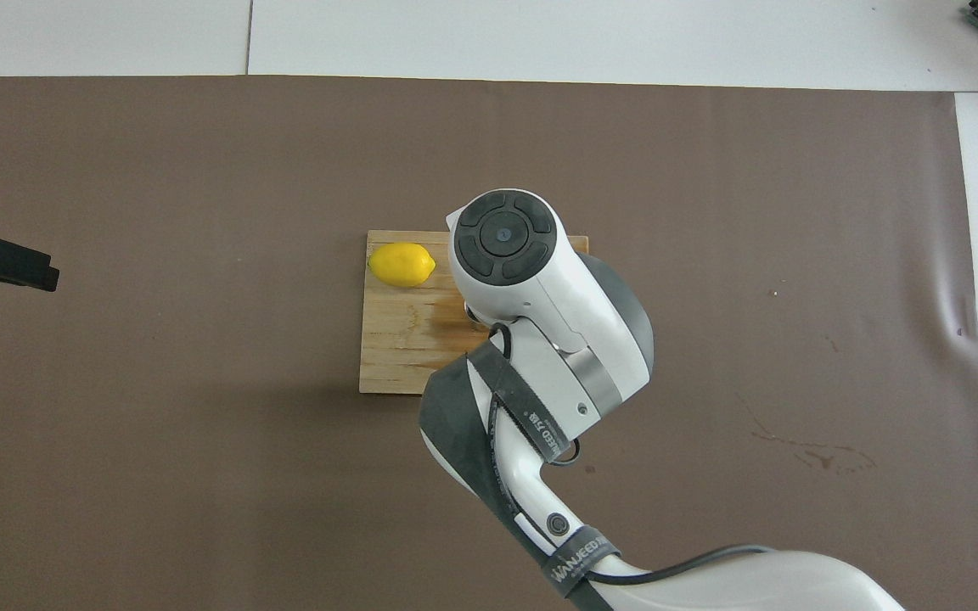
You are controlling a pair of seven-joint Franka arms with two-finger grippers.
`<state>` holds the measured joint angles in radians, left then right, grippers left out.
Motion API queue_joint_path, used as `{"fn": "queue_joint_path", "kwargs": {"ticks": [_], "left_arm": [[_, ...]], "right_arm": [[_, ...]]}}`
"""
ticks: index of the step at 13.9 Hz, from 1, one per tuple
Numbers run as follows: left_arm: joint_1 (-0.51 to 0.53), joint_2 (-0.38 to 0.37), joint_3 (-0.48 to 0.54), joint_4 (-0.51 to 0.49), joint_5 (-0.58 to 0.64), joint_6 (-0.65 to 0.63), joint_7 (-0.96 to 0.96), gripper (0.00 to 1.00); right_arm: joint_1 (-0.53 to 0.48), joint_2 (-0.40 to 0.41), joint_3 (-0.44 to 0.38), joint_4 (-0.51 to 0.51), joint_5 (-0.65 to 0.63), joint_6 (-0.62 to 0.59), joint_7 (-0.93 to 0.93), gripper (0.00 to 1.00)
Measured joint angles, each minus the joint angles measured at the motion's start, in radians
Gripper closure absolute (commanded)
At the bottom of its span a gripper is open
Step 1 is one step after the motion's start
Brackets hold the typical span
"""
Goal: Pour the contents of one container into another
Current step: 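Hold the clear glass tipped further over the metal cup with the right gripper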
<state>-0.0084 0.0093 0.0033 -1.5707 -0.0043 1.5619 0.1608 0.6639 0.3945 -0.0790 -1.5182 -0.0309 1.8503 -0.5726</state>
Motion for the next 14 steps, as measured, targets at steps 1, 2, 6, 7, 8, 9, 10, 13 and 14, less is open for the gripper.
{"fn": "queue_joint_path", "kwargs": {"ticks": [1,2,6,7,8,9,10,13,14], "left_arm": [[0.0,0.0,0.0,0.0,0.0,0.0,0.0,0.0],[0.0,0.0,0.0,0.0,0.0,0.0,0.0,0.0],[0.0,0.0,0.0,0.0,0.0,0.0,0.0,0.0],[0.0,0.0,0.0,0.0,0.0,0.0,0.0,0.0],[0.0,0.0,0.0,0.0,0.0,0.0,0.0,0.0],[0.0,0.0,0.0,0.0,0.0,0.0,0.0,0.0],[0.0,0.0,0.0,0.0,0.0,0.0,0.0,0.0],[0.0,0.0,0.0,0.0,0.0,0.0,0.0,0.0],[0.0,0.0,0.0,0.0,0.0,0.0,0.0,0.0]], "right_arm": [[0.0,0.001,0.0,0.0,0.0,-0.001,0.0,0.96],[0.002,0.004,0.0,0.001,0.0,-0.001,0.0,0.96],[0.021,0.017,0.0,0.014,-0.007,-0.005,0.0,0.96],[0.022,0.018,0.0,0.016,-0.01,-0.005,0.0,0.96],[0.022,0.019,-0.001,0.017,-0.012,-0.006,0.0,0.96],[0.022,0.019,-0.001,0.018,-0.015,-0.006,0.0,0.96],[0.022,0.02,-0.002,0.019,-0.018,-0.006,0.0,0.96],[0.022,0.02,-0.005,0.02,-0.029,-0.007,0.0,0.96],[0.022,0.02,-0.007,0.02,-0.029,-0.007,0.0,0.96]]}}
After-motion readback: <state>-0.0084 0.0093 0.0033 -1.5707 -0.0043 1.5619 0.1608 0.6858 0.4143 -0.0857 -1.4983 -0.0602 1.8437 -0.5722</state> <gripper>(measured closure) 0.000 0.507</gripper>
